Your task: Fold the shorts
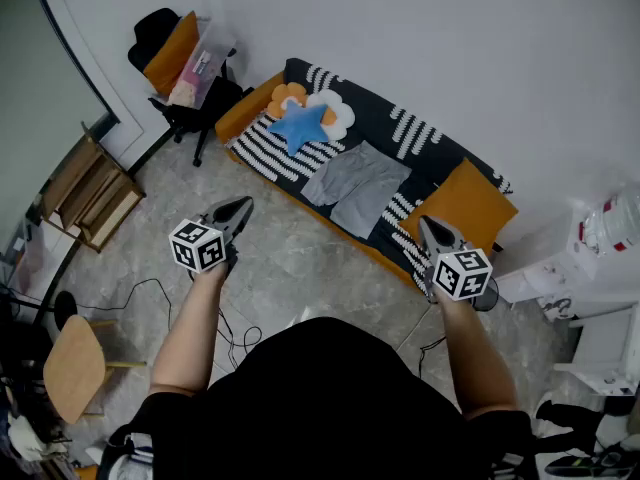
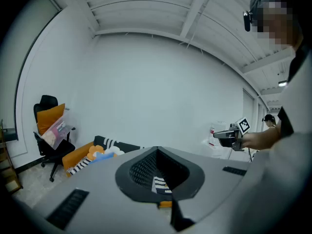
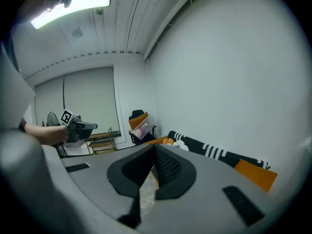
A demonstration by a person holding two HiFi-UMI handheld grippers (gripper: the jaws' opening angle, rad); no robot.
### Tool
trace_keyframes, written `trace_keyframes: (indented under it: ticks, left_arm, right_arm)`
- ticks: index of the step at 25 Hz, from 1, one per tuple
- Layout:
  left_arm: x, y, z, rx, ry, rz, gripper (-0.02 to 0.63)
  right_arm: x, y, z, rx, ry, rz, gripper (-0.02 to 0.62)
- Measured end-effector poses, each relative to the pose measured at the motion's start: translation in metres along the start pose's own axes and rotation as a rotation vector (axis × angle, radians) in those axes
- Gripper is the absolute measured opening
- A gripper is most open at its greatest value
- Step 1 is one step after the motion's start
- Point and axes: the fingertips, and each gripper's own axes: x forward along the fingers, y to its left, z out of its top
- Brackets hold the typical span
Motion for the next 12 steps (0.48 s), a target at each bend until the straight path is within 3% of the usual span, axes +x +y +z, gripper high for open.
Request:
trace_keyframes:
  ticks: [12]
  left_arm:
    - [0.02,-0.016,-0.004,-0.004,0.015,-0.003,0.015]
  right_arm:
    - [-0.001,-0.019,0.008,-0.001,-0.043,-0.027,0.005]
